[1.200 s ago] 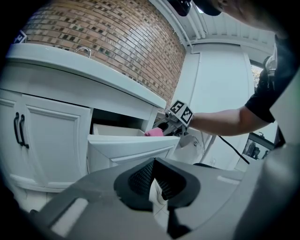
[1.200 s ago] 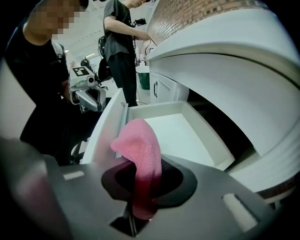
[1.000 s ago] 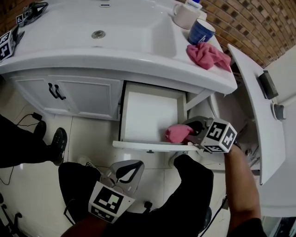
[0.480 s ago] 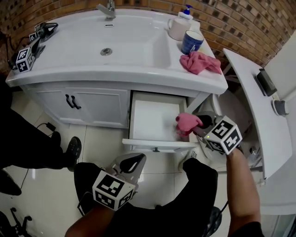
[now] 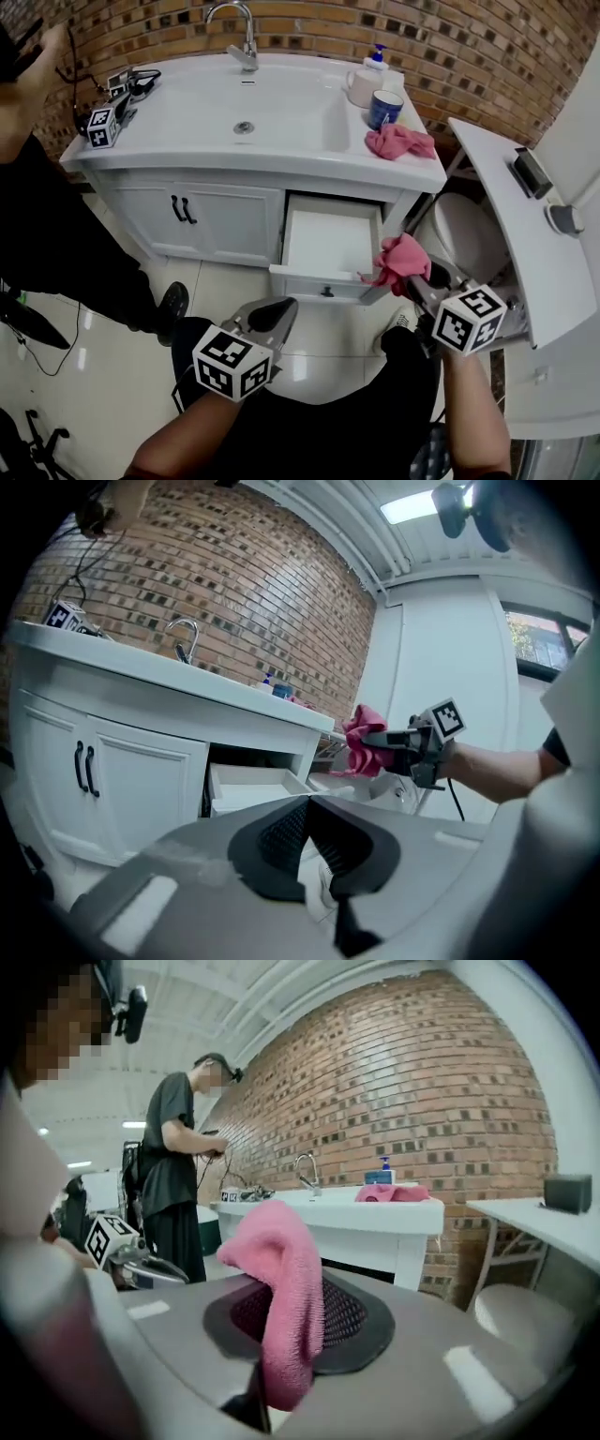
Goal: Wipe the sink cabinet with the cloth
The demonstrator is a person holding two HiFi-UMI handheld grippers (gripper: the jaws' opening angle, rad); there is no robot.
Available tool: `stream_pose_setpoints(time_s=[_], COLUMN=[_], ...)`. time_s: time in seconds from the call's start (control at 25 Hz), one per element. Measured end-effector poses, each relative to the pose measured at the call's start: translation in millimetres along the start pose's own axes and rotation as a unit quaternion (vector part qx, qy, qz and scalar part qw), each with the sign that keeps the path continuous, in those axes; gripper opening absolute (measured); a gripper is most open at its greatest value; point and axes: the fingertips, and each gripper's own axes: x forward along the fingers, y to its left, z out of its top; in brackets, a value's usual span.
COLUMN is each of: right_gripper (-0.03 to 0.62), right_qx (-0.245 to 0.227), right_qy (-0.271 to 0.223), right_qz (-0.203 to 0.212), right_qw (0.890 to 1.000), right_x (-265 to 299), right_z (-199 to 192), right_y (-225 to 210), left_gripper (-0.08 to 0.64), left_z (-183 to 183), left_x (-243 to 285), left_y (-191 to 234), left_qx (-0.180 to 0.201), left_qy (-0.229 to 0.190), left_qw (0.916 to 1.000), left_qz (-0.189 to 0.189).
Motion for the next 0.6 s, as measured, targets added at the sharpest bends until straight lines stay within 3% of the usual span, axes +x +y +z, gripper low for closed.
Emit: stream_pose_setpoints(time_s=[0.12, 0.32, 0.6], right_gripper=[0.078, 0.078, 0.078], right_qx=[0.076, 0.143, 0.144], right_qy=[-0.037, -0.078, -0.103], right_qz=[-0.011, -0.012, -0.03], right_qw=[0.996, 0.987, 0.984], right_x=[-28.0, -70.4, -116.7], right_z=[-10.2, -16.3, -19.5], right_y=[9.7, 39.6, 63.4], left_gripper=[0.006, 0.006, 0.006], left_z=[9.3, 22.6, 16.3], left_x=[-10.7, -33.8, -69.8], left_y=[-8.3, -28.1, -35.5], left_qx=[0.011, 0.009, 0.022], left_qy=[-0.008, -0.025, -0.029], left_qw=[0.9999, 0.9996, 0.9993], left_qz=[0.002, -0.012, -0.001])
